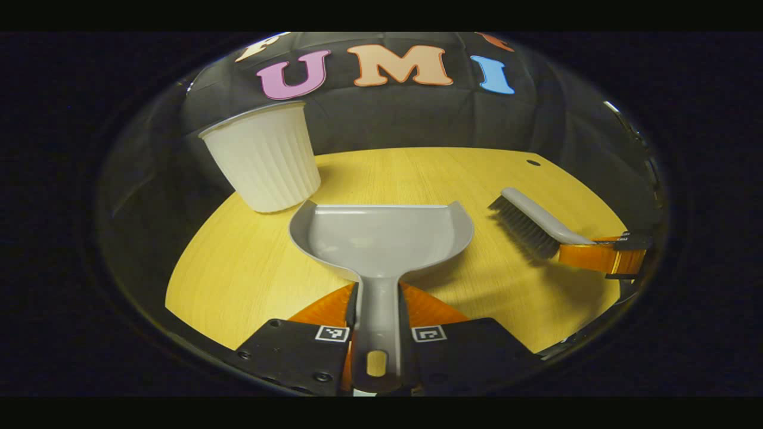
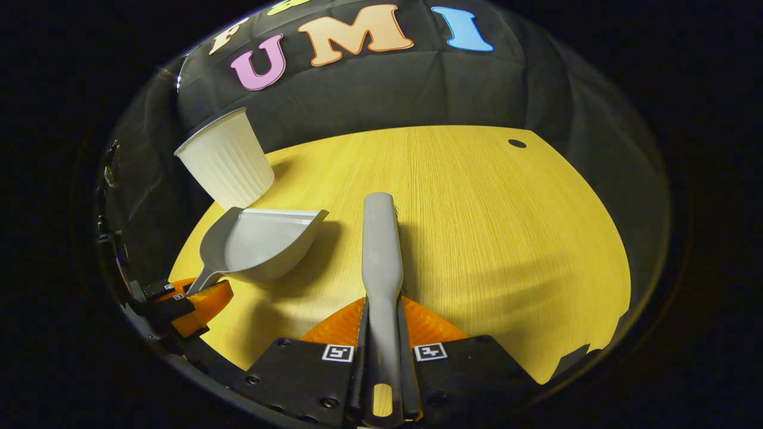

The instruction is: Pick up the small broom and dustpan from the desktop, sweep the trash into the dustpan with the broom, and then empty the trash into the garbage bin.

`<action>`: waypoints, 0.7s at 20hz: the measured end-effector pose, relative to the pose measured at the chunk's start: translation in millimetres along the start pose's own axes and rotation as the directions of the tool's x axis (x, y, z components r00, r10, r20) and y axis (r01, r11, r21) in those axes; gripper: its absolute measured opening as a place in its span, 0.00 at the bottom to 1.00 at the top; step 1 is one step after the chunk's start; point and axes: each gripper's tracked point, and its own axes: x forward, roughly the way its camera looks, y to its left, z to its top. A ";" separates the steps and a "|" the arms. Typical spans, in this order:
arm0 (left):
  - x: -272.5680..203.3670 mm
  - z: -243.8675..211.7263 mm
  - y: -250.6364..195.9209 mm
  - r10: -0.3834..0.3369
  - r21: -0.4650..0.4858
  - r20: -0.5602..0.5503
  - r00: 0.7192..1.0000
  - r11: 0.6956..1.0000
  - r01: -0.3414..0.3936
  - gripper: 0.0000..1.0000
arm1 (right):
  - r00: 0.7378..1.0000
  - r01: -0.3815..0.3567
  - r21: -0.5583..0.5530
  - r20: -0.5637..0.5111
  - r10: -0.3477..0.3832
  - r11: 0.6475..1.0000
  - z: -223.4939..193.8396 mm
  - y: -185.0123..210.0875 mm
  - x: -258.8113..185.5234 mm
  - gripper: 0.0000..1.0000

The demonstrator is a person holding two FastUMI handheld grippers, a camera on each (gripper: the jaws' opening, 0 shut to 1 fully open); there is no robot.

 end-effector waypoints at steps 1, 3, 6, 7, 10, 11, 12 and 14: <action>4.1 -5.1 0.7 0.004 -0.006 -0.010 1.000 1.000 -0.004 0.24 | 1.000 0.006 0.005 -0.005 -0.006 1.000 -4.5 -2.8 3.7 0.22; 9.5 -15.6 1.9 0.005 -0.010 -0.022 1.000 1.000 -0.006 0.22 | 0.999 0.021 0.004 -0.026 -0.021 1.000 -12.2 -5.1 11.0 0.22; 10.6 -21.1 1.6 0.006 -0.004 -0.013 1.000 1.000 -0.006 0.24 | 0.999 0.024 -0.004 -0.024 -0.024 1.000 -15.2 -5.3 17.6 0.22; 11.7 -23.6 1.3 0.006 -0.009 -0.020 1.000 1.000 -0.006 0.24 | 0.999 0.017 -0.002 -0.034 -0.017 1.000 -16.8 -4.4 15.8 0.22; 13.2 -28.6 3.5 0.007 -0.020 -0.022 1.000 1.000 -0.007 0.27 | 0.998 -0.002 0.009 -0.069 0.002 1.000 -22.4 0.9 14.8 0.22; 13.8 -29.2 3.6 0.008 -0.012 -0.022 1.000 1.000 -0.008 0.27 | 0.997 -0.009 0.013 -0.073 0.010 1.000 -23.4 3.4 16.6 0.22; 12.9 -29.7 3.2 0.013 -0.011 -0.023 1.000 1.000 -0.014 0.29 | 0.997 -0.015 0.015 -0.080 0.017 1.000 -24.7 4.7 17.4 0.23; 14.2 -33.5 5.4 0.025 0.002 -0.034 0.999 1.000 -0.025 0.32 | 0.995 -0.026 0.021 -0.096 0.028 0.999 -28.7 8.0 17.7 0.24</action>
